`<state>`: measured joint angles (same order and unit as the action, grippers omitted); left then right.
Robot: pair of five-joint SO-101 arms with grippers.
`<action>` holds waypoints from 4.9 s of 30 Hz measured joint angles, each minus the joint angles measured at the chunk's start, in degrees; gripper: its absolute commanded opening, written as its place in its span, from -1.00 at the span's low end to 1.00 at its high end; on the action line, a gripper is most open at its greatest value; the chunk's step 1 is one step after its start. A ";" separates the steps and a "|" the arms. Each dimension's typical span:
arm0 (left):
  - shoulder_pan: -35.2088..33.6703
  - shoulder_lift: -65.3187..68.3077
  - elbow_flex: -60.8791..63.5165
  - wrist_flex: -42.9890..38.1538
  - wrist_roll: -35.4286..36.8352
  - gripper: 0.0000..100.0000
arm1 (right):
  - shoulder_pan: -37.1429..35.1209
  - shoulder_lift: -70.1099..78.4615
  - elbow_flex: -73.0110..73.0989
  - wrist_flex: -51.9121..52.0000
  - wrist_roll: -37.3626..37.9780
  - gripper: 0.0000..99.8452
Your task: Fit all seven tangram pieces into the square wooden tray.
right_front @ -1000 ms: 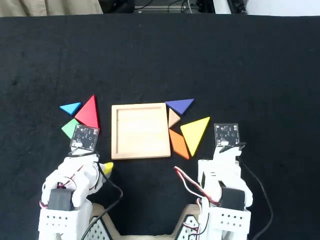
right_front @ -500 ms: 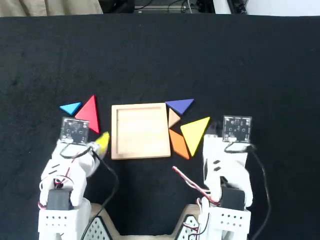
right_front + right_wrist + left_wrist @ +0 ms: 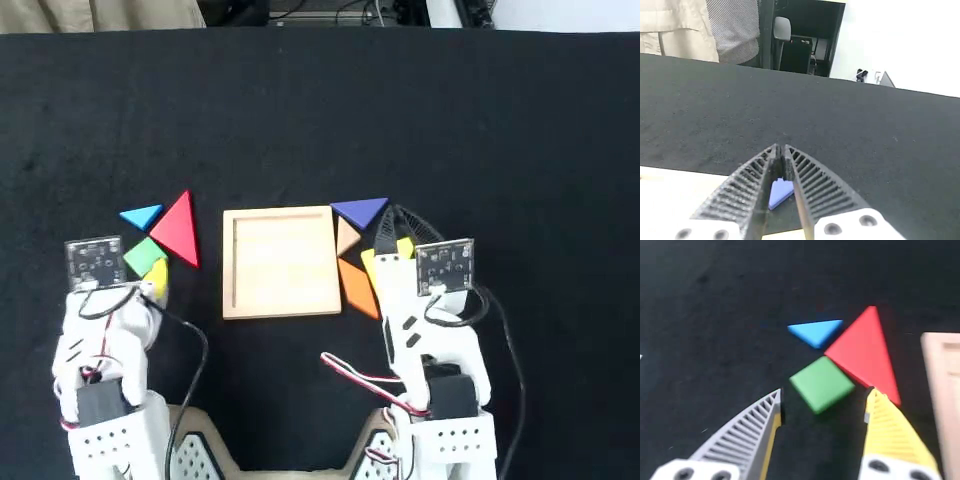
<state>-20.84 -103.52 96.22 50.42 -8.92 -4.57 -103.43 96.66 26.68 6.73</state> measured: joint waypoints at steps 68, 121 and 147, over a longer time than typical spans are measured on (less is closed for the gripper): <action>8.62 82.11 -53.27 9.58 10.64 -0.46 | -0.62 4.75 -1.14 4.84 0.00 -0.64; 6.33 127.03 -92.22 12.75 13.10 -0.35 | 5.27 60.84 -22.15 -6.86 -0.09 -0.64; 8.18 126.86 -87.82 9.76 9.49 -0.36 | 5.27 60.84 -22.15 -7.30 -0.09 -0.64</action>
<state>-12.66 23.34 8.40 60.18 0.57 0.70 -42.59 74.51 19.38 6.64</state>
